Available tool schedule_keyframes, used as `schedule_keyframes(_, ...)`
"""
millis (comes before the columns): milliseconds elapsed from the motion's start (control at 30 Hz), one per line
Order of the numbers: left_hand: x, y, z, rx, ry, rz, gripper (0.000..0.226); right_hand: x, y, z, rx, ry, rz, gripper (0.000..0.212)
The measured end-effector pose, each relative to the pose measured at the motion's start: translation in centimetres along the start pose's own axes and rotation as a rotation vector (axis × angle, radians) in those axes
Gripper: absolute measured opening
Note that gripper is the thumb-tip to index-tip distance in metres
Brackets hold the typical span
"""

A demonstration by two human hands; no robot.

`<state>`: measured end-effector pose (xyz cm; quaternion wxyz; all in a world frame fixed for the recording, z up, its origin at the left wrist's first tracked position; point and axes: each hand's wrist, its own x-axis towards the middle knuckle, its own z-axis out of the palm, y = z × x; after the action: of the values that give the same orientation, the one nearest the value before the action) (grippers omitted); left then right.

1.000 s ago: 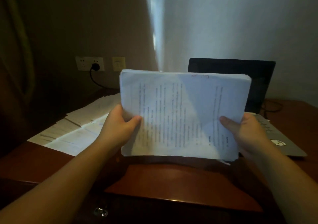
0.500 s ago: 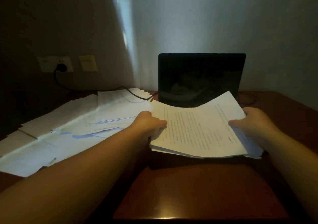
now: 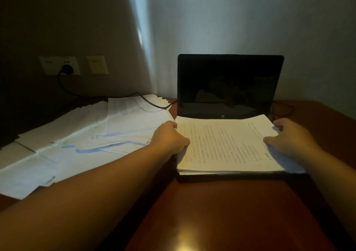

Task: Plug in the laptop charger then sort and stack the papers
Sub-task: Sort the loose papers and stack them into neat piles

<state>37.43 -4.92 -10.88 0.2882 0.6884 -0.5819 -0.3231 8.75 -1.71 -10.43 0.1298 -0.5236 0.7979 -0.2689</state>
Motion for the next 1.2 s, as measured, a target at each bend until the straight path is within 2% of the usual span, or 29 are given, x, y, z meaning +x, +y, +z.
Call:
schedule_keyframes(200, 0.1, -1.2, 0.0, 0.134, 0.063, 0.095, 0.059, -0.3, -0.9, 0.7, -0.374, 0.137, -0.126, 0.058)
schedule_keyframes(667, 0.7, -5.0, -6.8, 0.11, 0.247, 0.198, 0.051, -3.4, -11.9, 7.0, -0.238, 0.139, -0.415, 0.051)
schedule_keyframes(967, 2.0, -9.2, -12.9, 0.178, 0.371, 0.2, 0.049, -5.0, -21.0, 12.6, -0.181, 0.044, -0.697, 0.051)
schedule_keyframes(1100, 2.6, -10.9, -15.2, 0.197, 0.397, 0.218, 0.049, -5.3, -24.6, 14.5, -0.195, -0.131, -0.754, 0.062)
schedule_keyframes(1200, 3.1, -11.6, -16.2, 0.194, 0.403, 0.211, 0.051, -5.4, -26.5, 15.4, -0.209, -0.196, -0.794, 0.067)
